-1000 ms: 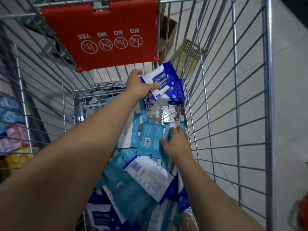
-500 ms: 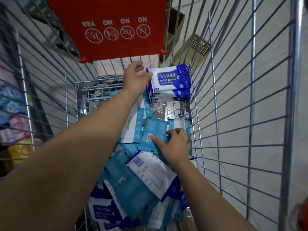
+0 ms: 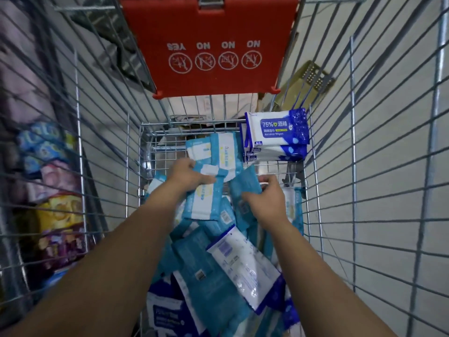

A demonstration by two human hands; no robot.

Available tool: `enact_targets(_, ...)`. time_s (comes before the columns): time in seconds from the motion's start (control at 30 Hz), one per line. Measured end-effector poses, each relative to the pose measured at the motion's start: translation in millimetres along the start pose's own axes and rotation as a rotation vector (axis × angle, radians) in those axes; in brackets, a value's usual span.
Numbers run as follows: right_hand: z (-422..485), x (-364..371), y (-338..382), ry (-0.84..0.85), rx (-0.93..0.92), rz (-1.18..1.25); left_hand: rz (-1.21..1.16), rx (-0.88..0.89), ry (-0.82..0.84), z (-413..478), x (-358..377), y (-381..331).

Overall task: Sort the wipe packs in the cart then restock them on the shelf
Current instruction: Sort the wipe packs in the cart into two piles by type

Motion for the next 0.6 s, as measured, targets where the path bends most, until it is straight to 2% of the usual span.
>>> enact_targets(0.1, 6.6, -2.8, -8.4, -0.015, 0.036, 0.029, -0.362, 0.03, -0.083, 4.0, -19.7, -7.4)
enact_targets(0.23, 12.6, -2.4, -11.2, 0.01, 0.004, 0.063, -0.521, 0.064, -0.159, 19.8, -31.5, -25.6)
enact_targets(0.3, 16.7, 2.5, -10.0, 0.017, -0.004, 0.096, -0.444, 0.069, -0.118, 30.6, -24.7, -29.1)
enact_targets(0.4, 19.5, 13.5, -6.5, 0.024, 0.033, 0.181, 0.055, 0.085, -0.087, 46.6, -14.6, -26.7)
enact_targets(0.43, 21.6, 17.2, -5.8, 0.033, 0.037, 0.19, 0.145, 0.099, -0.083, 47.3, -13.3, -26.9)
enact_targets(0.6, 27.2, 38.9, 4.3, 0.063, 0.022, 0.189, 0.009, 0.17, -0.114, 41.6, -16.8, -34.5)
Point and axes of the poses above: each hand's wrist, its own z-axis towards the middle knuckle, its own x-axis out of the palm, y = z × x, the point moved 5 cm from there along z, towards the middle knuckle, and after that the axes turned 12 degrees about z, right-handed, at the moved point
